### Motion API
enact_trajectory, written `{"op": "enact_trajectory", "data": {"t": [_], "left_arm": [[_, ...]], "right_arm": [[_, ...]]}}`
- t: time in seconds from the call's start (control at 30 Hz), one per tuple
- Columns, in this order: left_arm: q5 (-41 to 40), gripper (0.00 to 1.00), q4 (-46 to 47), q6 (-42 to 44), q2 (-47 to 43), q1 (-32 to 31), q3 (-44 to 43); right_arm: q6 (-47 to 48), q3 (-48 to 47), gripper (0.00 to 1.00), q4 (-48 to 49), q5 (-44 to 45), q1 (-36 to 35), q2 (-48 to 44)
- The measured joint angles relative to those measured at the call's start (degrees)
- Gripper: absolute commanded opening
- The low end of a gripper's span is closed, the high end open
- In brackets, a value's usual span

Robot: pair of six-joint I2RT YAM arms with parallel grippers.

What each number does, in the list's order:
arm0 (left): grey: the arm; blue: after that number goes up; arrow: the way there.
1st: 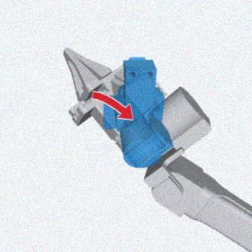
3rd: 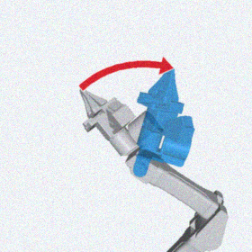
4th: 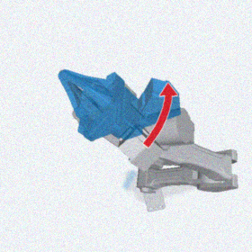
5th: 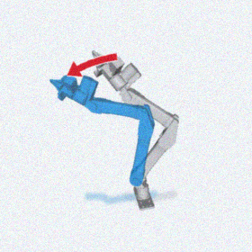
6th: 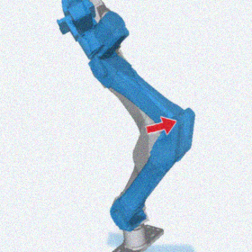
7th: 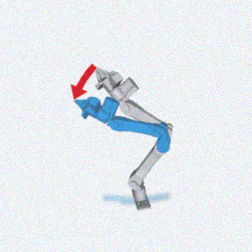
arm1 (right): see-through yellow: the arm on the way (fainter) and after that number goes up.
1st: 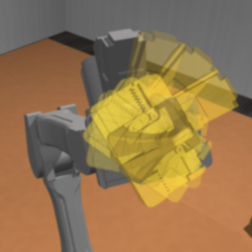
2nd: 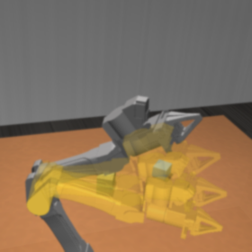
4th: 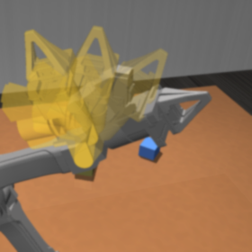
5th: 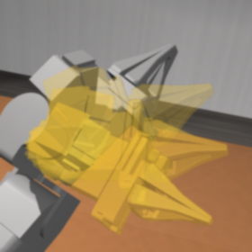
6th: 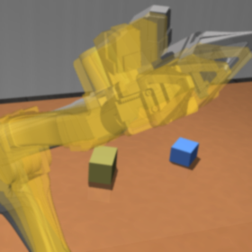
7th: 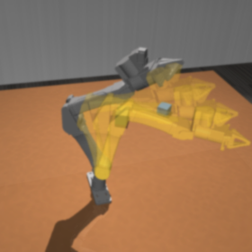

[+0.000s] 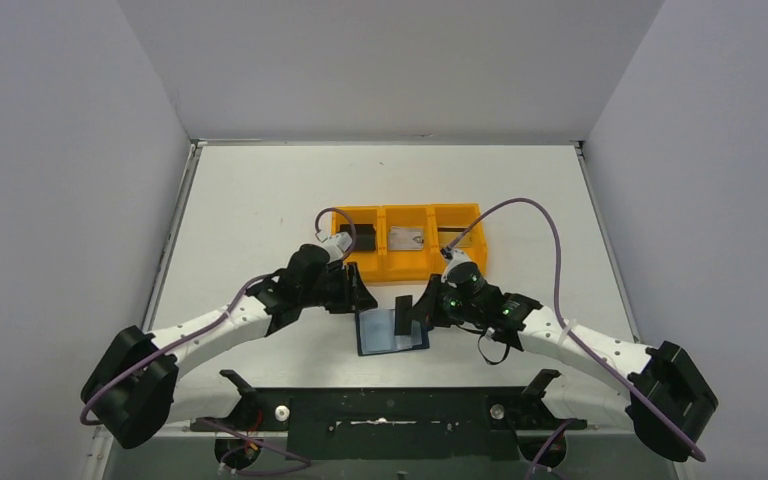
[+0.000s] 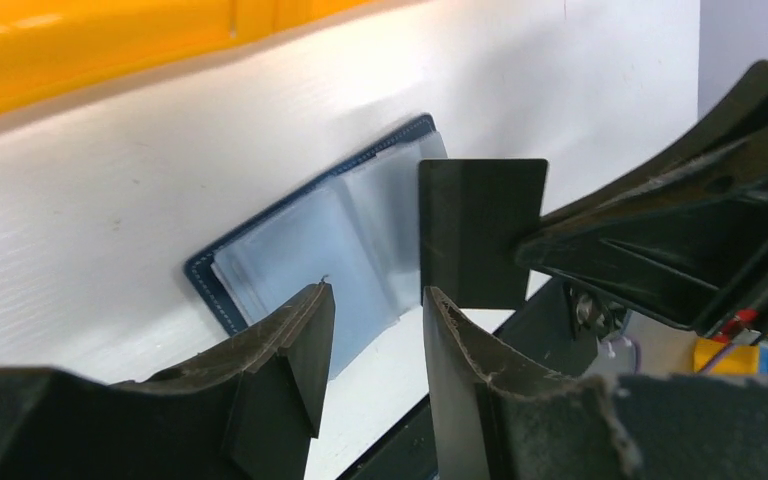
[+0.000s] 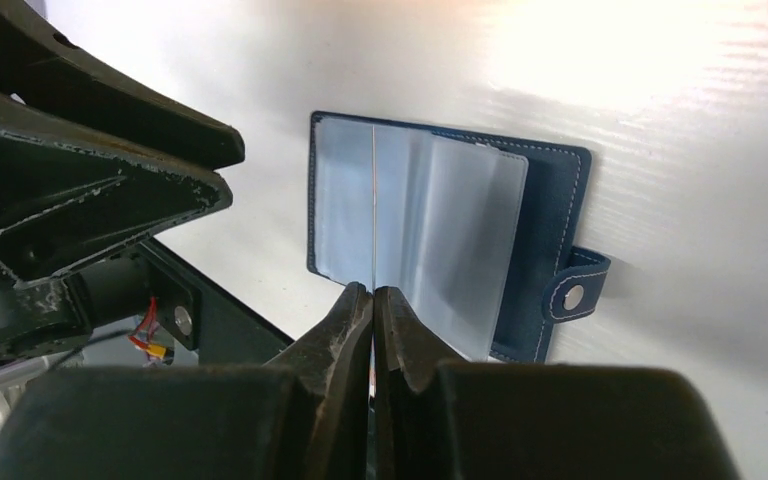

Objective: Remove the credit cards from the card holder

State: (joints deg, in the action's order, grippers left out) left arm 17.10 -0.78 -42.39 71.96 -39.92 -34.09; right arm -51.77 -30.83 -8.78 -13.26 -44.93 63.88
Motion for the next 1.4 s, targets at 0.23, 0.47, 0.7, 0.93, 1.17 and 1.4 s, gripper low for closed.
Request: {"op": "enact_trajectory", "data": {"t": [0.23, 0.47, 0.7, 0.93, 1.17, 1.4], "left_arm": [[-11.54, 0.53, -8.39, 1.07, -8.92, 1.97, -0.57], [-16.68, 0.71, -17.33, 4.28, -15.78, 16.57, -3.04], [-19.54, 0.82, -21.44, 7.93, -21.24, 23.89, -4.46], [-25.35, 0.86, -22.18, 9.86, -26.32, 23.89, -3.98], [-28.17, 0.88, -22.16, 11.23, -28.98, 23.89, -2.47], [-30.36, 0.88, -22.47, 11.47, -29.77, 23.89, -1.86]], "right_arm": [[1.40, -1.01, 0.00, 0.09, 2.32, 0.00, -1.95], [6.97, -2.51, 0.00, 1.09, 7.28, -1.64, -1.97], [19.17, -7.74, 0.00, 4.09, 14.86, -6.49, -1.68], [37.55, -13.53, 0.00, 8.72, 23.28, -11.91, 2.47], [51.34, -20.31, 0.00, 9.66, 30.03, -12.70, 11.02], [59.65, -25.66, 0.00, 9.49, 32.02, -11.98, 18.38]]}}
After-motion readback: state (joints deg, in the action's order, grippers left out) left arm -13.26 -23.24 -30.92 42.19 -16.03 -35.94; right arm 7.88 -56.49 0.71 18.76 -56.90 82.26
